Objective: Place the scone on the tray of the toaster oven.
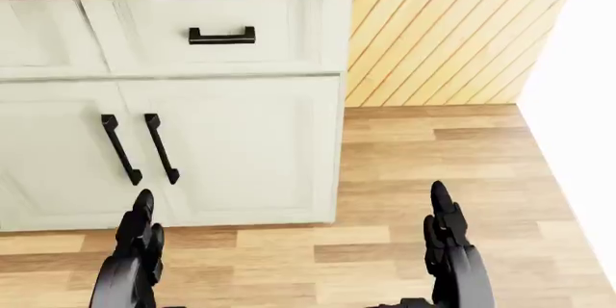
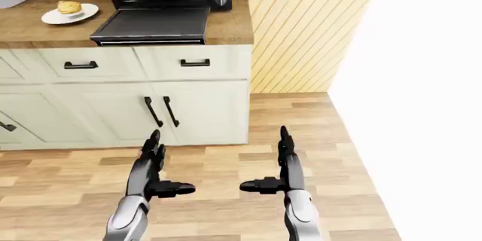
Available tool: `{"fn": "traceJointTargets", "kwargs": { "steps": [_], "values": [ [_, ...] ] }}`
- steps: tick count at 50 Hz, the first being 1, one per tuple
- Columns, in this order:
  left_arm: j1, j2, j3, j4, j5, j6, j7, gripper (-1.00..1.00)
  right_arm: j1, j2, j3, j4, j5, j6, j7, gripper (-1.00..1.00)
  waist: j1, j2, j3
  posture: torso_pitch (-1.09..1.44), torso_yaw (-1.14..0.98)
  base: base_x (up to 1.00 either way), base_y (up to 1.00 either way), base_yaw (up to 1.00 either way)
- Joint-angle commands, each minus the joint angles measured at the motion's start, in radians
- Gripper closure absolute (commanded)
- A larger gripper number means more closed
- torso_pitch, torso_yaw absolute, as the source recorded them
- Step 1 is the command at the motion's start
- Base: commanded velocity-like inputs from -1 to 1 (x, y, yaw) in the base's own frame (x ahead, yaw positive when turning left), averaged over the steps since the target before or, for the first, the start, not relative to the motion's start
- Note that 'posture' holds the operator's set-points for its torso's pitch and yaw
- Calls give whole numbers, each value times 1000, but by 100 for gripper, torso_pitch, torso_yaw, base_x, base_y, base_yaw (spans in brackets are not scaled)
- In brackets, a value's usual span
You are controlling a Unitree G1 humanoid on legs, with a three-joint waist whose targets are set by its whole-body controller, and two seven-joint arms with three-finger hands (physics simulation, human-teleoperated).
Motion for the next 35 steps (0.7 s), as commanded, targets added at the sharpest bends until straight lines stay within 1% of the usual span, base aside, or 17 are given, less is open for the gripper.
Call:
{"fn": "traceJointTargets", "kwargs": {
  "steps": [1,3,4,5,7,9,11,14,18,20,22,23,24,25,26,30,35],
  "values": [
    [-34,4,-1,-87,-1,-63,-2,-100,-33,-5,-9,-61,7,-71,-2,-100,-2,-8,-1,0,0,0,0,0],
    [-50,11,8,-19,4,-106,-6,-100,-42,-5,-13,-51,0,-99,-16,-100,6,-1,-60,0,0,0,0,0],
    [-42,10,14,-19,3,-105,1,-100,-37,-4,-17,-58,14,-104,-13,-100,6,-2,-51,0,0,0,0,0],
    [-42,10,12,-25,5,-106,2,-100,-42,-5,-17,-43,12,-109,-17,-100,7,-6,-18,0,0,0,0,0],
    [-28,8,7,-43,13,-103,5,-100,-40,-2,-9,-54,16,-113,-11,-100,6,-7,-70,0,0,0,0,0],
    [-20,6,2,-54,22,-104,7,-100,-43,-2,-11,-54,24,-111,-10,-100,3,-3,-88,0,0,0,13,0],
    [-31,9,5,-29,25,-115,5,-100,-52,-3,-22,-40,38,-118,-18,-100,-4,-35,-64,0,0,0,51,0],
    [-36,12,11,-23,24,-115,5,-100,-52,-6,-22,-38,41,-119,-18,-100,-8,-53,-79,0,0,0,51,0],
    [-39,11,9,-17,28,-118,4,-100,-51,-7,-20,-51,41,-114,-19,-100,-15,-20,-68,0,0,0,52,0],
    [-38,12,6,-19,36,-115,5,-100,-46,-3,-16,-63,47,-108,-16,-100,-17,7,-64,0,0,0,52,0],
    [-36,12,5,-21,40,-115,4,-100,-46,-4,-18,-73,51,-102,-16,-100,-17,54,-66,0,0,0,52,0],
    [-36,13,6,-18,42,-118,4,-100,-46,-5,-18,-70,50,-105,-16,-100,-16,99,-79,0,0,0,52,0],
    [-36,12,7,-18,42,-117,5,-100,-46,-5,-17,-70,49,-105,-16,-100,-19,108,-96,0,0,0,52,0],
    [-38,12,8,-19,42,-116,6,-100,-48,-5,-18,-64,49,-109,-17,-100,-4,75,-70,0,0,0,52,0],
    [-38,12,9,-18,40,-115,6,-100,-46,-5,-19,-65,50,-111,-16,-100,-7,72,-58,0,0,0,52,0],
    [-35,12,7,-22,47,-115,7,-100,-47,-4,-19,-77,55,-103,-17,-100,-1,24,-61,0,0,0,53,0],
    [-36,12,7,-20,46,-114,5,-100,-48,-5,-21,-75,59,-108,-17,-100,1,-18,-54,0,0,0,52,0]
  ]
}}
